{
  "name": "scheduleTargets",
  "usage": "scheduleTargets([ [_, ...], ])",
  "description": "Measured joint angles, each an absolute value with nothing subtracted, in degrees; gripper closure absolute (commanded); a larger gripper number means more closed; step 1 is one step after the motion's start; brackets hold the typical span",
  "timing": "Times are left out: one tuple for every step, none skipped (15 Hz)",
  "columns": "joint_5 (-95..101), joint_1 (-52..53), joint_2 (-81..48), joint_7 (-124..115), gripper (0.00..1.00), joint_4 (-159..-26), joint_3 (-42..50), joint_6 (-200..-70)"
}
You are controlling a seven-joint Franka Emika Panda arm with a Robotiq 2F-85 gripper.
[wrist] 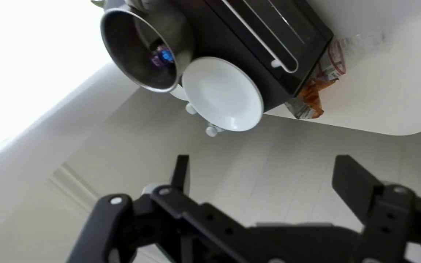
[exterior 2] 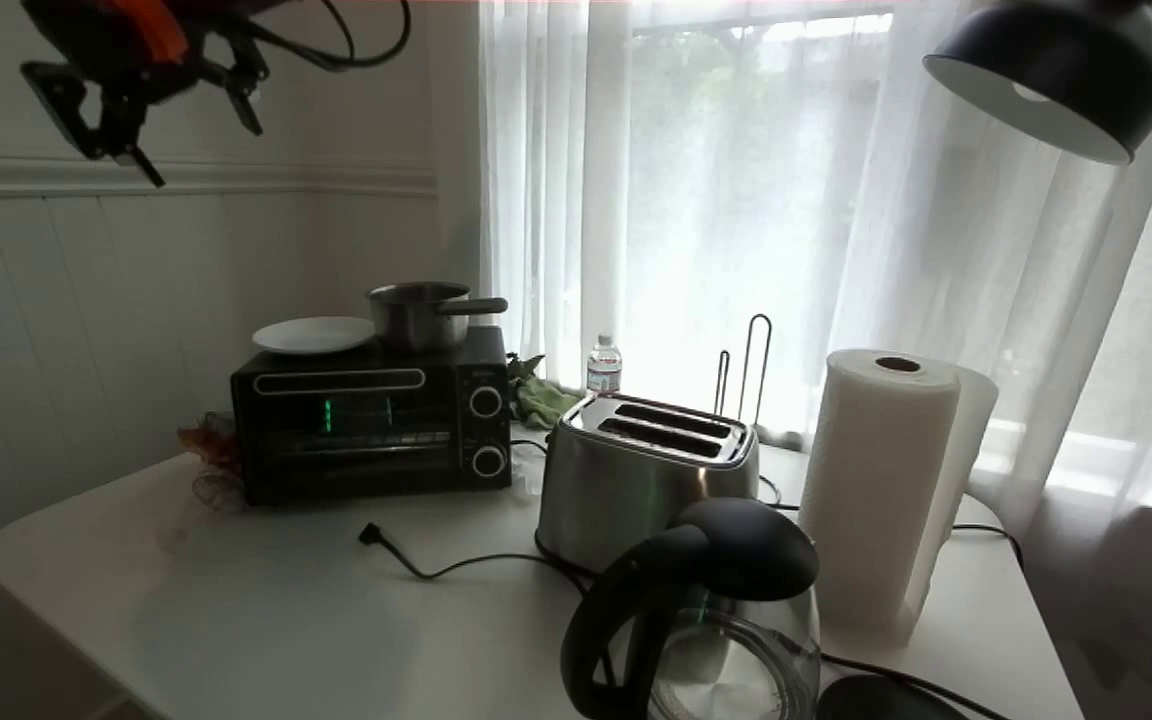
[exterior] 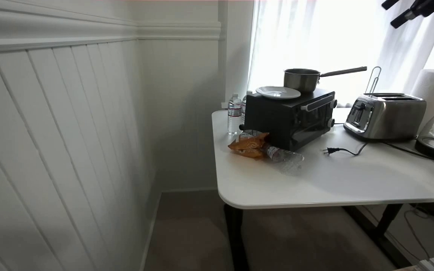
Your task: Put the white plate on the oven
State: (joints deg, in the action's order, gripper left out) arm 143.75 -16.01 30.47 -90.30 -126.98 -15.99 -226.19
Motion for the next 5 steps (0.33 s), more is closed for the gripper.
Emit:
scheduleTargets([
  [143.7,-19.1,33.3,-91.7,0.0,-126.6,-16.9,-227.9],
  [143.8,-21.4,35.9,-92.5,0.0,-126.4,-17.2,-229.2],
  [143.8,-22.6,37.7,-92.8,0.0,-126.5,-17.2,-229.7],
  [143.8,-23.1,38.9,-93.1,0.0,-126.5,-17.2,-229.8],
  [143.7,-23.2,39.4,-93.4,0.0,-126.6,-17.3,-229.8],
])
